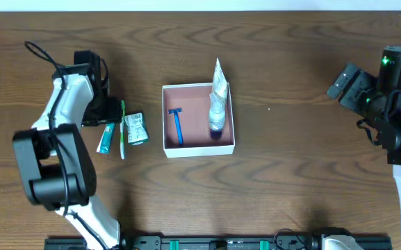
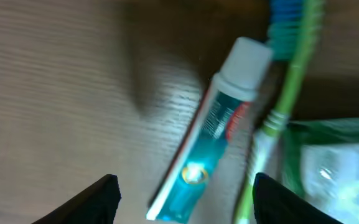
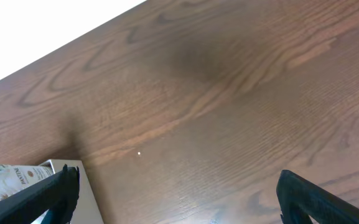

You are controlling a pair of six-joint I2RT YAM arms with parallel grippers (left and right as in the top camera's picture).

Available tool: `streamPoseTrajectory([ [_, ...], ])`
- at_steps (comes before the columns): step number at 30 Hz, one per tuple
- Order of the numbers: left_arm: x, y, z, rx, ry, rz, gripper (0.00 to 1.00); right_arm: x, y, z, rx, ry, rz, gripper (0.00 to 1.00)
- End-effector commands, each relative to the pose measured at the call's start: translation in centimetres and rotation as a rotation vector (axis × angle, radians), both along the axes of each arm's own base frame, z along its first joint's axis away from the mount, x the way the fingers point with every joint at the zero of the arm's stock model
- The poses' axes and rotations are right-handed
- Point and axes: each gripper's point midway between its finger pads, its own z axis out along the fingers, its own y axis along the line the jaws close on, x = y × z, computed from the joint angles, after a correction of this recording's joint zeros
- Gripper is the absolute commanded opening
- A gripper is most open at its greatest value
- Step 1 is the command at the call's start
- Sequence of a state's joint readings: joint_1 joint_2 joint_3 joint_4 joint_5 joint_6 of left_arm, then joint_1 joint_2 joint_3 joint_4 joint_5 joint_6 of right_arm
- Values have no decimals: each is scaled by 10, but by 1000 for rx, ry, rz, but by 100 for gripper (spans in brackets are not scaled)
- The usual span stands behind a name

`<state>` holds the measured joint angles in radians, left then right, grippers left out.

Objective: Pack container
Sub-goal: 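Grasp the toothpaste tube with the left gripper and lift it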

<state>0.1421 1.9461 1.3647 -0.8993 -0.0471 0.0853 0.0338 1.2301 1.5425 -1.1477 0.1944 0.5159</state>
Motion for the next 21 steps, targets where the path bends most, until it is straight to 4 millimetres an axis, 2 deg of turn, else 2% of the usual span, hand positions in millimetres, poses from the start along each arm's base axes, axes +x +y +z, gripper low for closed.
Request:
streamPoseTrajectory([
  [1, -6, 9, -20, -20, 55, -6, 65, 0, -3, 3, 4, -10, -17, 99],
  [6, -12, 15, -42, -35, 106, 18, 61, 0, -3, 3, 5, -10, -18, 99],
  [11, -13, 9, -51, -73, 119, 20, 56, 0, -3, 3, 5, -10, -17, 99],
  [13, -13, 6, -51, -89, 115, 22, 51, 0, -3, 3, 4, -10, -17, 99],
  [15, -13, 6, -51, -89, 115, 29, 35, 0, -3, 3, 5, -10, -18, 99],
  [21, -10, 6, -41, -82, 96, 95, 22, 0, -3, 3, 5, -10, -17, 99],
])
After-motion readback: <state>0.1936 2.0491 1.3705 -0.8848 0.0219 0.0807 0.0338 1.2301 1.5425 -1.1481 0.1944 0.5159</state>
